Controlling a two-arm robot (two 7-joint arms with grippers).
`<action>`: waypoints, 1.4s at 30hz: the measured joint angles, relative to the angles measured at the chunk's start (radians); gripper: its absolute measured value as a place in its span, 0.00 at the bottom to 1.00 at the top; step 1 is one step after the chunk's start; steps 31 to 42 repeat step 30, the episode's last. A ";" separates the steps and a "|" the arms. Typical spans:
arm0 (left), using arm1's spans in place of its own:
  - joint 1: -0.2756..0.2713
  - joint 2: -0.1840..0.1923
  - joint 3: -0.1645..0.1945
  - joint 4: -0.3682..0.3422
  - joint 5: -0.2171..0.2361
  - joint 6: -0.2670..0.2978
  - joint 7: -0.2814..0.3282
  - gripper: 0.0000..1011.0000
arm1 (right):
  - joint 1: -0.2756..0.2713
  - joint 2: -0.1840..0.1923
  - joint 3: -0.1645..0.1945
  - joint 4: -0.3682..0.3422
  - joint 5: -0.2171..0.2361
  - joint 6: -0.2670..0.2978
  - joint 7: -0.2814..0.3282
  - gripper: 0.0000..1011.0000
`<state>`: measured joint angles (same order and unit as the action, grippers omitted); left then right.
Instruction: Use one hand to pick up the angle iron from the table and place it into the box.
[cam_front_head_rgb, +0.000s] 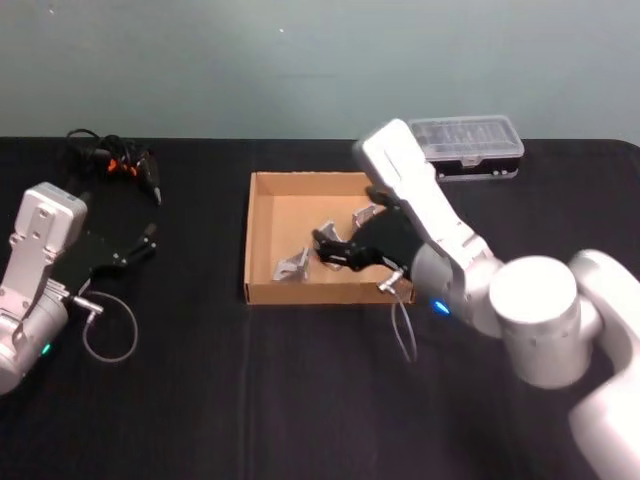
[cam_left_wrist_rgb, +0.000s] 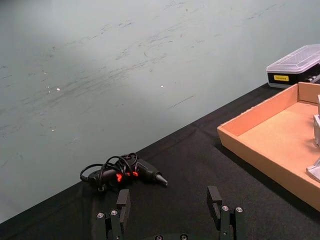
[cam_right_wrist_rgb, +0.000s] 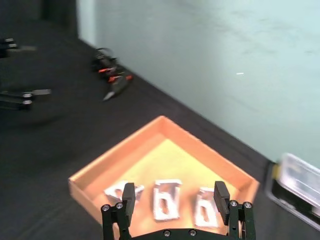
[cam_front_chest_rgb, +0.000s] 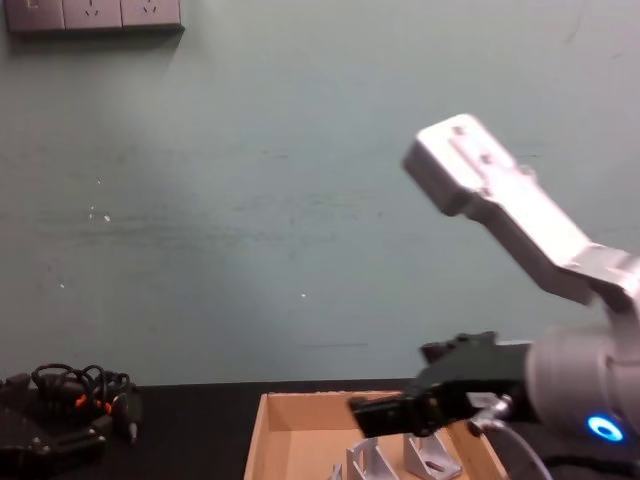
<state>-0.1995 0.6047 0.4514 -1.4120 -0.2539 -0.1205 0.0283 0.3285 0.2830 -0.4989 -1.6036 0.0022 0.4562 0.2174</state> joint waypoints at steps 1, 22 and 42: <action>0.000 0.000 0.000 0.000 0.000 0.000 0.000 1.00 | -0.030 -0.001 0.012 -0.020 -0.012 -0.018 -0.035 0.99; 0.000 0.000 0.000 0.000 0.000 0.000 0.000 1.00 | -0.136 -0.039 0.051 -0.036 -0.113 -0.073 -0.221 0.99; 0.000 0.000 0.000 0.000 0.000 0.000 0.000 1.00 | -0.136 -0.038 0.050 -0.037 -0.112 -0.074 -0.217 0.99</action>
